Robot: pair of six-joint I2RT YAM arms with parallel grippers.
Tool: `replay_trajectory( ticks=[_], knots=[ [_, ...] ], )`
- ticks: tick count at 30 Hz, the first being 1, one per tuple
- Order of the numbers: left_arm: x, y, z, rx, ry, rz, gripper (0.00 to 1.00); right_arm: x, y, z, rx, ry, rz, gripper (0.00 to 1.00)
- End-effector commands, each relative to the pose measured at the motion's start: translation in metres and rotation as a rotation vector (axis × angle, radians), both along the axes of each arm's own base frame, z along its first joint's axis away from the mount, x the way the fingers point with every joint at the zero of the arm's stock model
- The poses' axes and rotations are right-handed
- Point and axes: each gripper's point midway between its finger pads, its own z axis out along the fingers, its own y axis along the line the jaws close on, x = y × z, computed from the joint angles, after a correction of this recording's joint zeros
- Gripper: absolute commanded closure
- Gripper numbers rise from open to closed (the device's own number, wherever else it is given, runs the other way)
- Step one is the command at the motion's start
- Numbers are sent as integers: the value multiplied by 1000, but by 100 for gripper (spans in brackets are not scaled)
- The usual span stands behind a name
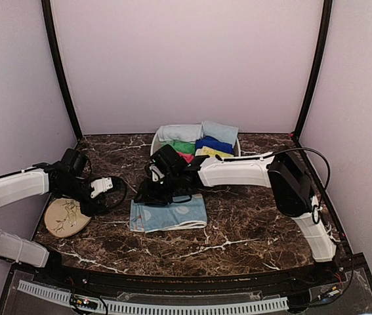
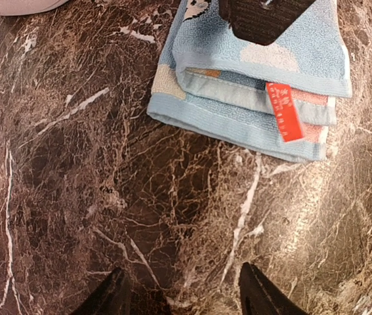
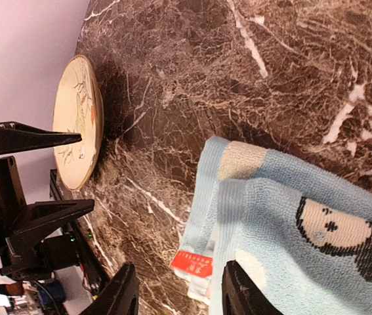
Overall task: Roll the towels
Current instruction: Fold the towel at the center of the board, then rotate the towel at the center of the board.
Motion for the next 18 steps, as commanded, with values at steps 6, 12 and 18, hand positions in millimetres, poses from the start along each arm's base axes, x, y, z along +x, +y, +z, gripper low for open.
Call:
replay_trajectory(
  ticks=[6,12,18],
  knots=[
    [-3,-8,9,-78,14,8,41,12,-28,55,100,-57,-47,63],
    [-4,-36,22,-180,73,-31,45,33,-103,25,-167,-269,-6,86],
    [-7,-87,25,-188,64,-145,49,37,-157,-38,-376,-305,9,98]
  ],
)
